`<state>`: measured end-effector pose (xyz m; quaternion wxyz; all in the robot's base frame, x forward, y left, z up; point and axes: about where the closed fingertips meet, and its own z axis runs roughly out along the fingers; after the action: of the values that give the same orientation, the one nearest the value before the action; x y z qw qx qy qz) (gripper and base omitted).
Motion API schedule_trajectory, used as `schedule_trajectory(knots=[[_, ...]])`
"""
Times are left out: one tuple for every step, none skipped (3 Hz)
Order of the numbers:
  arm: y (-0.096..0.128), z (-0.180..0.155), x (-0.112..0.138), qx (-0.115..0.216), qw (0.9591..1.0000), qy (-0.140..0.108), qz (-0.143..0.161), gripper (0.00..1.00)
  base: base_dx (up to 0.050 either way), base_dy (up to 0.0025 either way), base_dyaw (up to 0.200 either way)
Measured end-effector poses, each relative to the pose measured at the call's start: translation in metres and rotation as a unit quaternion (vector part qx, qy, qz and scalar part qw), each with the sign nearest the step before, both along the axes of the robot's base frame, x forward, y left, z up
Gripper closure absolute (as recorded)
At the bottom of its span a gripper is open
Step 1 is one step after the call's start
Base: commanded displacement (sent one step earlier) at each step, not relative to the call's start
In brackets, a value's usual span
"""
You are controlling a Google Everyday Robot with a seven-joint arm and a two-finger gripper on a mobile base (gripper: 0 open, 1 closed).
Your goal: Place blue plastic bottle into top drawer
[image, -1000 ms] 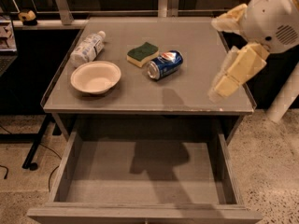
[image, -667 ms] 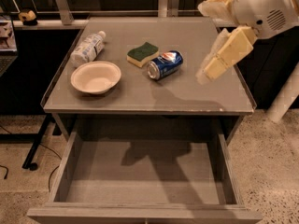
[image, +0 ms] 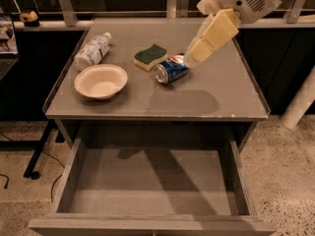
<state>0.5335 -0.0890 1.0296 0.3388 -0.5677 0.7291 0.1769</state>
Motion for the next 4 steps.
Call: schedule_trajectory(knots=[[0.005,-0.002,0.004,0.006,0.9989,0.031,-0.034,0.0,0.0,0.0,0.0],[0.007,-0.002,0.001,0.011,0.9991,0.028,-0.03,0.0,0.0,0.0,0.0],[0.008,0.0,-0.018,0.067,0.9928,0.052,-0.084,0.0,0.0,0.0,0.0],[0.009,-0.027,-0.022,0.133,0.9665,0.11,-0.19,0.0,0.0,0.0,0.0]])
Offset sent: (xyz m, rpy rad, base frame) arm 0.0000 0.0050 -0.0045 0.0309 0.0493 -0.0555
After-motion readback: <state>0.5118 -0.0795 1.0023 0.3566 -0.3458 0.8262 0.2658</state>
